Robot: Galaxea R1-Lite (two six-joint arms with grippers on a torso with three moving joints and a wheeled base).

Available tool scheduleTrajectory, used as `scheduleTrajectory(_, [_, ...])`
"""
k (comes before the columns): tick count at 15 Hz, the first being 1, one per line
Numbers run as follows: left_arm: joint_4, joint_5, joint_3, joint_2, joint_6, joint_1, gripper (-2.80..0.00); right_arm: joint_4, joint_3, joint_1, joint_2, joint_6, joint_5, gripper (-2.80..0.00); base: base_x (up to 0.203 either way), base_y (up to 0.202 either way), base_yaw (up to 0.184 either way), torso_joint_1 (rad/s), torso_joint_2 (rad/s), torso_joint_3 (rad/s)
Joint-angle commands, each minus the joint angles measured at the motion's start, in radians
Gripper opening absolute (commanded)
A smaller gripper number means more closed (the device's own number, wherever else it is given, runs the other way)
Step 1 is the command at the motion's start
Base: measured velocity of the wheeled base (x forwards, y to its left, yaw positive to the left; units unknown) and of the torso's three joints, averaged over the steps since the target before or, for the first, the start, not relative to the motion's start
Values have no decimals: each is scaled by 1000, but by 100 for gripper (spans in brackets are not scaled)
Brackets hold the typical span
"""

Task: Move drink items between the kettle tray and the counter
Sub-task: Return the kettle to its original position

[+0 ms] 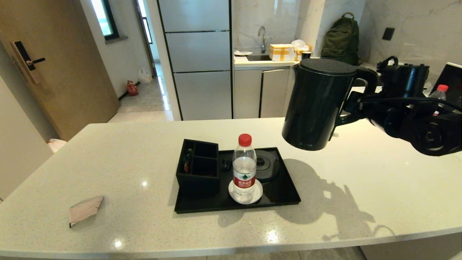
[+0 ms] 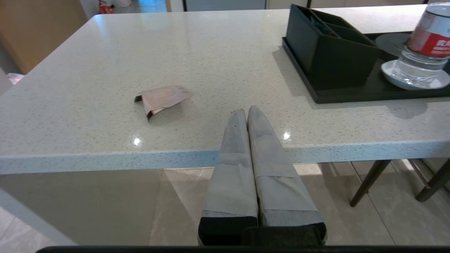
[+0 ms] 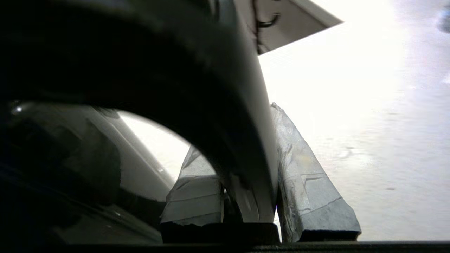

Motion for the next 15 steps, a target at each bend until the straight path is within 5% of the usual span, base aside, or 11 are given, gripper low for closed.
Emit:
scheduleTrajectory(1, [0, 0, 0, 2, 0, 1, -280, -79, 66, 43, 0, -2, 33, -280, 0, 0, 0, 0, 0, 0])
scheduleTrajectory(6, [0, 0, 0, 2, 0, 1, -280, -252, 200, 104, 78, -65, 271, -280, 0, 0, 0, 0, 0, 0])
scheduleTrajectory(15, [0, 0, 0, 0, 0, 1, -280, -268, 95, 151, 237, -140, 355, -280, 0, 0, 0, 0, 0, 0])
